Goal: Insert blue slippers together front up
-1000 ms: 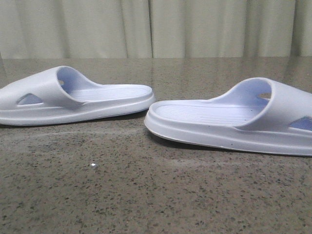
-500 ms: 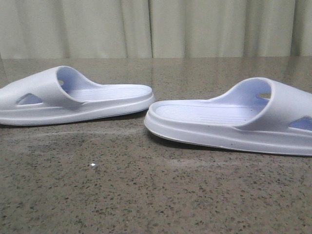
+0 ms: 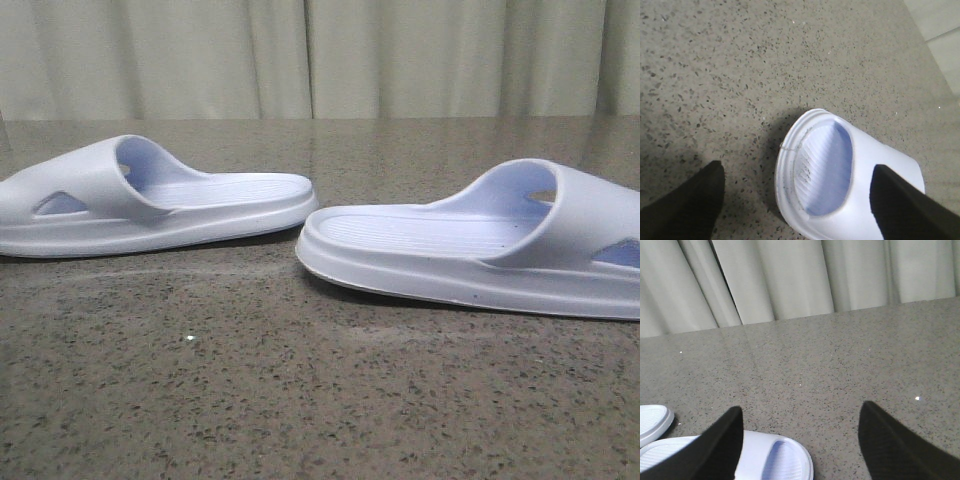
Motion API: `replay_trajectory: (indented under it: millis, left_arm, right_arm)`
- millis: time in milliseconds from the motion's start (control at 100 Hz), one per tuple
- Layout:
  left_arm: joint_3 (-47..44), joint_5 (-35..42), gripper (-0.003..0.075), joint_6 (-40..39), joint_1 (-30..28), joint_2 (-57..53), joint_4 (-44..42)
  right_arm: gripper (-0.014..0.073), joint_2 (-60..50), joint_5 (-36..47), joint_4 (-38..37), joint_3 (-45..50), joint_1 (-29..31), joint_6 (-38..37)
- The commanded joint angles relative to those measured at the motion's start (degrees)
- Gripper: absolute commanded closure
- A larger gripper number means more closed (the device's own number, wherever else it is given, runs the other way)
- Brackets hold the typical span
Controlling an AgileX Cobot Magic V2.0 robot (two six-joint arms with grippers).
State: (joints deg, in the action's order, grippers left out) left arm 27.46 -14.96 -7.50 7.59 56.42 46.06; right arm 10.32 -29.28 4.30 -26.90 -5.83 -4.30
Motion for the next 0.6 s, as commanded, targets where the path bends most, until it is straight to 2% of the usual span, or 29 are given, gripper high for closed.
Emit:
replay_trajectory:
  millis: [0,590]
  left_arm:
    - [1.7,3.2,0.0192,-0.3,0.0,0.2,2.4]
    - [1.8,1.8,0.0193,-0.2,0.3,6.9,9.5]
  right_arm:
    - [0.0169,1.3,4.9,0.2,-1.8,-0.1,0.2]
    - [0.0169,1.3,5.0,0.2,-1.8,-0.1,0.2]
